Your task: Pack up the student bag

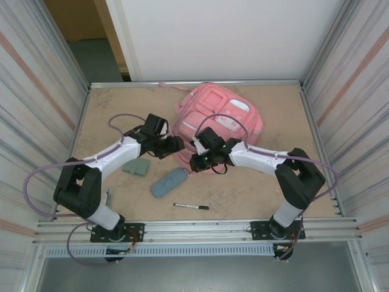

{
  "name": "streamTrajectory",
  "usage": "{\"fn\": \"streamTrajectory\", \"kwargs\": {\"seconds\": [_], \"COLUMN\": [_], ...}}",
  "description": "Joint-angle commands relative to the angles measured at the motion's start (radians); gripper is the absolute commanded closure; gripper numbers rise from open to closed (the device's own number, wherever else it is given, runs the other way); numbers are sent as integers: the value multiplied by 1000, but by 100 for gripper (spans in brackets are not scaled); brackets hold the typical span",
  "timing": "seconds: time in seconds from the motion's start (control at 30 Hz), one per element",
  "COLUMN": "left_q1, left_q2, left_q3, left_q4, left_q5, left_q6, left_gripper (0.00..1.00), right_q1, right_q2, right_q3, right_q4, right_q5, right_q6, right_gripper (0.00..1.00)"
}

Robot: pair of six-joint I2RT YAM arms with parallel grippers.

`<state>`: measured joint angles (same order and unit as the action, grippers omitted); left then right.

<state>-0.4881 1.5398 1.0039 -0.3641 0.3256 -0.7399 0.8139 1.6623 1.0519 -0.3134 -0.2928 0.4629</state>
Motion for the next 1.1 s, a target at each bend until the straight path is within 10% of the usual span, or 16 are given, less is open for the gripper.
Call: {"fn": "streamTrajectory", "kwargs": {"seconds": [0.0, 0.1, 0.17, 0.27, 0.77, 0.97, 1.07], "left_q1": [-17, -24, -26, -44, 103, 164, 172], "left_q2": [44, 102, 132, 137, 291, 471, 580], "left_q3": [11, 27, 65, 116, 430, 697, 857], "left_q4": [79, 114, 96, 45, -165, -228, -321], "left_q5": [-22, -27, -17, -59, -11, 23, -127], "left_q6": [-57, -65, -49, 2, 396, 421, 389], "left_gripper": [42, 51, 81, 100, 100, 98, 94], "right_q1": [15, 15, 12, -13, -449, -391, -326], "right_q2": [-23, -50, -64, -88, -198, -228, -253], "right_q3": [-3, -23, -40, -92, -289, -236, -199], "right_q4": [53, 42, 26, 10, -110, -113, -141], "right_q5": [-47, -40, -30, -16, 119, 52, 63], "right_q6": [13, 18, 19, 4, -29, -30, -13], "right_gripper": [100, 100, 100, 100, 100, 100, 100]}}
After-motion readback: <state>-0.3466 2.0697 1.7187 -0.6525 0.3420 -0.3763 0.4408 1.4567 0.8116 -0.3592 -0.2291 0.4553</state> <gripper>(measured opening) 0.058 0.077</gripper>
